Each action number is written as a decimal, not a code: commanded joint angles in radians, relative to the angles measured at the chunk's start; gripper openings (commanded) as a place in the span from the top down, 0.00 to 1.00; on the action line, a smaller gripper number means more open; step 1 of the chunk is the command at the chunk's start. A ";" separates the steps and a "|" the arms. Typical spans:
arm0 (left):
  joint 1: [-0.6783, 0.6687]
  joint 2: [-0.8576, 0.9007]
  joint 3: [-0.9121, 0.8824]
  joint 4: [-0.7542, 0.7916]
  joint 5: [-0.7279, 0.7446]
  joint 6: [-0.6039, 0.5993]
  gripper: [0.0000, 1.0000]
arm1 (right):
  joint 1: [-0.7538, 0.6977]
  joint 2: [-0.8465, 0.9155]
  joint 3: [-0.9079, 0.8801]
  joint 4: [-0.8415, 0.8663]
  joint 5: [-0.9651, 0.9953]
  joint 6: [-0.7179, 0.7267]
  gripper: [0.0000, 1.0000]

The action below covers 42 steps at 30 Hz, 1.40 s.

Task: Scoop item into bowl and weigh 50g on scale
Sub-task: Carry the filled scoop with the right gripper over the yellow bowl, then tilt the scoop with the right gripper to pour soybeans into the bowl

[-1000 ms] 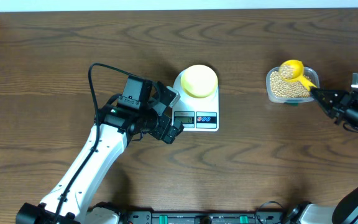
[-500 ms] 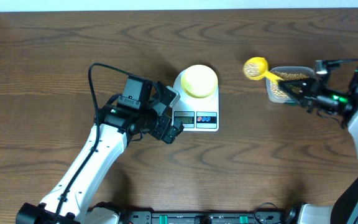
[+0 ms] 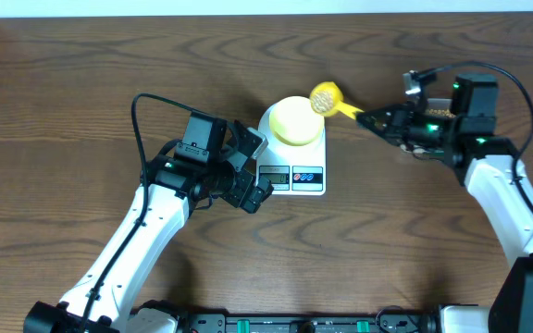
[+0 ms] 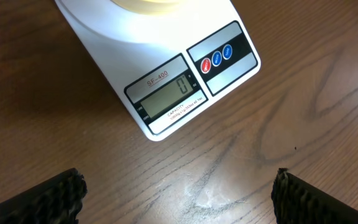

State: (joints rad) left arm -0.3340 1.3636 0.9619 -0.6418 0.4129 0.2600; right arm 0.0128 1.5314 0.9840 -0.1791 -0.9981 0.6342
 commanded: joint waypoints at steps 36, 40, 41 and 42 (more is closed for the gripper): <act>0.003 0.008 0.002 0.002 -0.010 0.009 0.02 | 0.351 -0.047 0.103 -0.157 0.727 -0.532 0.99; 0.003 0.008 0.002 0.002 -0.010 0.009 0.02 | 0.371 -0.048 0.103 -0.158 0.747 -0.589 0.99; 0.003 0.008 0.002 0.002 -0.009 0.009 0.02 | 0.379 -0.048 0.103 -0.157 0.763 -0.597 0.99; 0.003 0.008 0.002 0.002 -0.010 0.009 0.02 | 0.388 -0.048 0.103 -0.157 0.782 -0.603 0.99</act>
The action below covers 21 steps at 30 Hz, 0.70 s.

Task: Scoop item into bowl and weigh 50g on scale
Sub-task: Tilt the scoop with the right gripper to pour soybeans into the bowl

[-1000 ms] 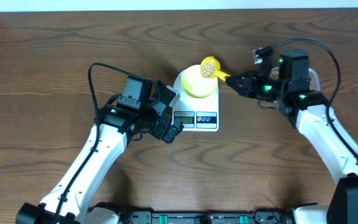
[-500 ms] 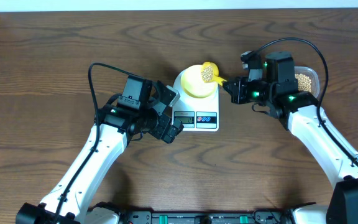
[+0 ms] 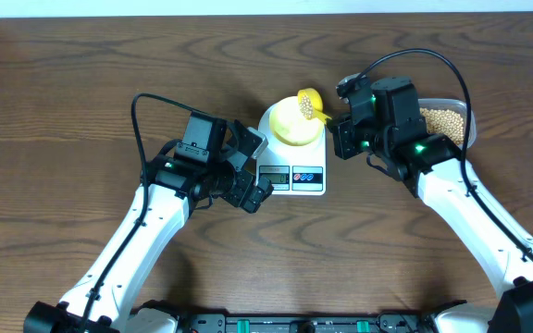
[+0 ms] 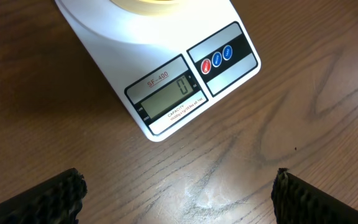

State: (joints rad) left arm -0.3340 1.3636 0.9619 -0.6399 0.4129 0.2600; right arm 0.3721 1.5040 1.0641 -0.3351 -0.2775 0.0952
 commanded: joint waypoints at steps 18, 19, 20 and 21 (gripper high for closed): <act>0.003 0.008 0.002 0.002 -0.009 0.009 0.02 | 0.194 -0.021 0.023 0.010 0.392 -0.216 0.99; 0.003 0.008 0.002 0.008 -0.009 0.009 0.02 | 0.195 -0.021 0.023 0.010 0.392 -0.216 0.99; 0.003 0.008 0.002 0.012 -0.009 0.009 0.02 | 0.195 -0.021 0.023 0.009 0.391 -0.215 0.99; 0.003 0.008 0.002 0.012 -0.009 0.009 0.02 | 0.195 -0.021 0.023 0.010 0.391 -0.196 0.99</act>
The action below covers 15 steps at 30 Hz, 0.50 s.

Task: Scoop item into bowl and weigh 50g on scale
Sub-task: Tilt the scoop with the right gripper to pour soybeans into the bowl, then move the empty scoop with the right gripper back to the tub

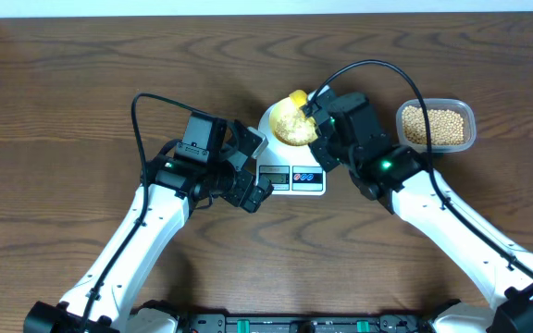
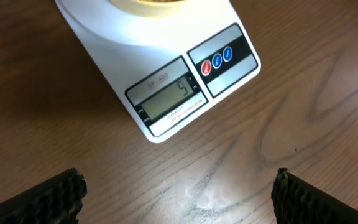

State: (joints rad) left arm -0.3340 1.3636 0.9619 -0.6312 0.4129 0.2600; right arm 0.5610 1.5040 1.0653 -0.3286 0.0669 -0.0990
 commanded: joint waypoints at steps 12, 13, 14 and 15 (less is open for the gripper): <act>0.003 0.008 0.002 0.003 -0.009 0.009 0.02 | -0.037 -0.108 0.021 -0.002 -0.013 0.155 0.99; 0.003 0.008 0.002 0.003 -0.010 0.009 0.02 | -0.050 -0.126 0.021 -0.008 -0.013 0.155 0.99; 0.003 0.008 0.002 0.003 -0.009 0.009 0.02 | -0.064 -0.141 0.021 -0.016 -0.013 0.154 0.99; 0.003 0.008 0.002 0.003 -0.010 0.009 0.02 | -0.082 -0.159 0.021 -0.029 -0.004 0.154 0.99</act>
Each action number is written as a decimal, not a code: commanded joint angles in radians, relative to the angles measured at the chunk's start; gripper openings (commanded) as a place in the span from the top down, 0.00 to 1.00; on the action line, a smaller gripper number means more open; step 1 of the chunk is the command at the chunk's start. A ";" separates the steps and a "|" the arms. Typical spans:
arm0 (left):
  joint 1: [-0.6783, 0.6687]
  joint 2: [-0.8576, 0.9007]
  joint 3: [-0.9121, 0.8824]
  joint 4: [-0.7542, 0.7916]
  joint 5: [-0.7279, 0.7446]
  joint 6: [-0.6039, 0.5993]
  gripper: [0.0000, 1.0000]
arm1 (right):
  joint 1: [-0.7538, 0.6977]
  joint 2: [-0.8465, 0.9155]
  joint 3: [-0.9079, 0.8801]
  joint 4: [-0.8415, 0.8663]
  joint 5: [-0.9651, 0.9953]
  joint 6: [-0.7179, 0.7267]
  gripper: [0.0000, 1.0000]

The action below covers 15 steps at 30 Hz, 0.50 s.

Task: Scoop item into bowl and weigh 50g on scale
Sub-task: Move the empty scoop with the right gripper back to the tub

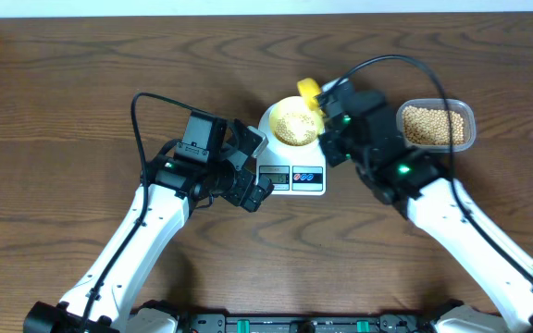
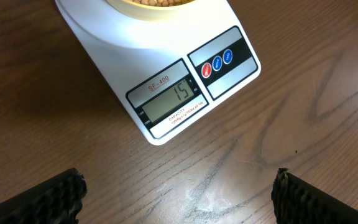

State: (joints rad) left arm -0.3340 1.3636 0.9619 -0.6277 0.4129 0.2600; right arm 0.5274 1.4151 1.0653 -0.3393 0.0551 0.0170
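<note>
The white scale (image 1: 291, 172) carries a yellow bowl (image 1: 294, 126) holding a layer of tan beans. In the left wrist view its display (image 2: 166, 101) reads 15, and the bowl's rim (image 2: 157, 5) shows at the top edge. My right gripper (image 1: 331, 104) is shut on the handle of the yellow scoop (image 1: 309, 89), whose head sits just past the bowl's far right rim. My left gripper (image 1: 259, 168) stands open at the scale's left front, and also shows as left gripper (image 2: 176, 202) over bare wood with nothing between its fingers.
A clear tub of tan beans (image 1: 436, 125) stands right of the scale, beside my right arm. The wooden table (image 1: 81, 83) ends at a pale strip along the back. Black cables loop over both arms.
The scoop has gone from tipped over the bowl to just beyond its far right rim. More beans lie in the bowl. The display rose from 5 to 15. The left arm stayed put.
My right gripper first held a loaded scoop right of the bowl, display 0. Then the scoop was over the bowl, still 0. Then it was tipped into the bowl, display 5. Now beans fill the bowl's bottom and it reads 15.
</note>
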 commanded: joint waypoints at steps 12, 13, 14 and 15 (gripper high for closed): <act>0.003 0.008 0.002 0.000 -0.009 0.009 0.02 | -0.461 -0.218 0.021 -0.335 -0.021 0.029 0.99; 0.003 0.008 0.002 0.000 -0.009 0.009 0.02 | -0.484 -0.216 0.021 -0.348 -0.040 0.026 0.99; 0.003 0.008 0.002 0.000 -0.009 0.009 0.02 | -0.517 -0.210 0.021 -0.362 -0.069 0.026 0.99; 0.003 0.008 0.002 0.000 -0.009 0.009 0.02 | -0.544 -0.205 0.021 -0.367 -0.090 0.024 0.99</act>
State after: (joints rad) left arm -0.3340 1.3636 0.9619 -0.6273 0.4129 0.2600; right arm 0.0406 1.2045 1.0706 -0.6949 0.0368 0.0456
